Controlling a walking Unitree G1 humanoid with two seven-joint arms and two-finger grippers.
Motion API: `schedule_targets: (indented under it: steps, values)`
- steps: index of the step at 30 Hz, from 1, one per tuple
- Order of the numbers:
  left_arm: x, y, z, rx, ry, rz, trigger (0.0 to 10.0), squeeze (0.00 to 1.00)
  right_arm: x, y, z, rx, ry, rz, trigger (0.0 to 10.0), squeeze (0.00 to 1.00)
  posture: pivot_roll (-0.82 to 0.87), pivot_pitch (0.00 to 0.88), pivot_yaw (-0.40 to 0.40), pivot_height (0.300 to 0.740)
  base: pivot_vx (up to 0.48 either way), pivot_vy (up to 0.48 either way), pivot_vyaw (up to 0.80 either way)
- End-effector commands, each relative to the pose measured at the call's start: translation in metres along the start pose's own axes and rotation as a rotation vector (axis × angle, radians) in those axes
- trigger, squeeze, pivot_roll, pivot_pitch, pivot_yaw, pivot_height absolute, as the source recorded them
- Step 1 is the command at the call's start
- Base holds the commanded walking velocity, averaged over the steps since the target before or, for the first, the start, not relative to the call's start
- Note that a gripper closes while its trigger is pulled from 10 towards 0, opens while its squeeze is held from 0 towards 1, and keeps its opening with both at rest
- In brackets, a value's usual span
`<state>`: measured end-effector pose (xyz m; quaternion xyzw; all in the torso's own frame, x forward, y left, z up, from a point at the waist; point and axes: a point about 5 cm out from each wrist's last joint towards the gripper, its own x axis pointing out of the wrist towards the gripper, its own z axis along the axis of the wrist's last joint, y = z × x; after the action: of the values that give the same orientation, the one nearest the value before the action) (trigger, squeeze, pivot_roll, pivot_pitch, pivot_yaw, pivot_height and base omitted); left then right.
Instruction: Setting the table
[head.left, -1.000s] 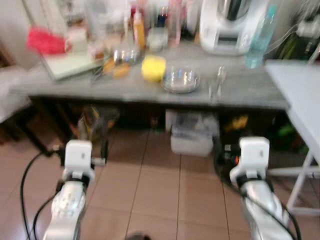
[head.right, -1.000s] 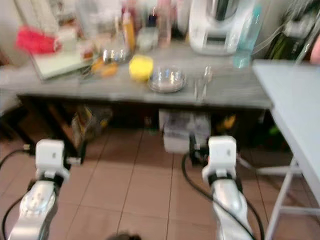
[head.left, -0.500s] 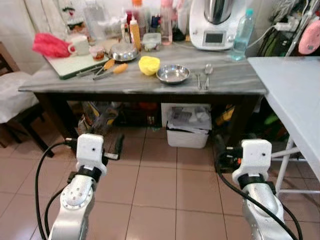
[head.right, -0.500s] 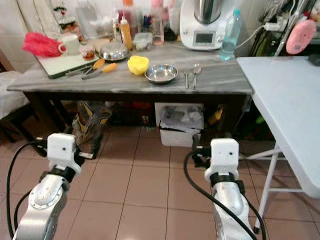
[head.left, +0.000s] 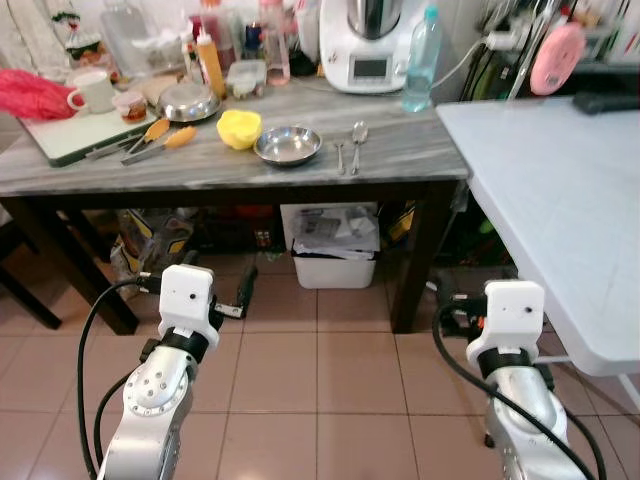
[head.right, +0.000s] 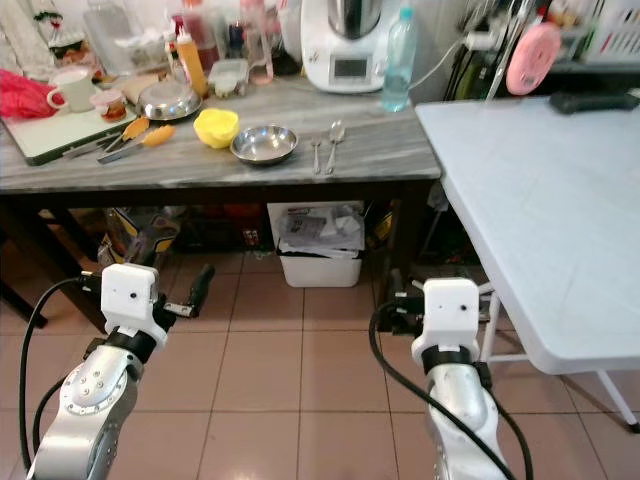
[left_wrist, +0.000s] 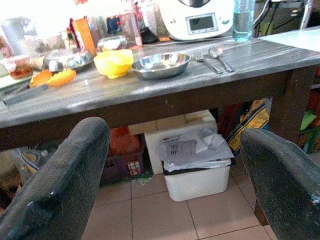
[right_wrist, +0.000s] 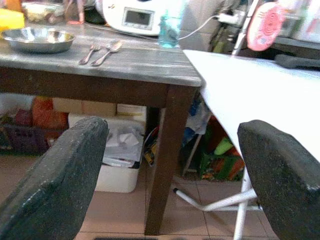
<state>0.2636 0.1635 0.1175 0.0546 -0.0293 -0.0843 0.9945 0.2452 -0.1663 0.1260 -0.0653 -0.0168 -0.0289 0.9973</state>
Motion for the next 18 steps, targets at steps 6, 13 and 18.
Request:
schedule_targets:
  steps: [6, 13, 18]
  values:
    - [-0.0004, 0.0037, -0.0005, 0.001, 0.009, 0.008, 10.0, 0.00, 0.0027, 0.0034, 0.0042, -0.004, -0.020, 0.009, 10.0, 0.00, 0.02, 0.043, 0.048, 0.740, 0.000, -0.480, 0.00]
    - [0.0001, 0.0026, 0.0001, -0.001, 0.007, 0.001, 10.0, 0.00, 0.0043, 0.0011, 0.0043, -0.003, -0.022, -0.019, 10.0, 0.00, 0.02, 0.043, 0.053, 0.740, 0.000, -0.480, 0.00]
    - [0.0010, 0.0023, 0.0003, 0.001, 0.006, -0.007, 10.0, 0.00, 0.0044, 0.0011, 0.0041, -0.002, -0.022, -0.023, 10.0, 0.00, 0.02, 0.043, 0.058, 0.740, 0.000, -0.480, 0.00]
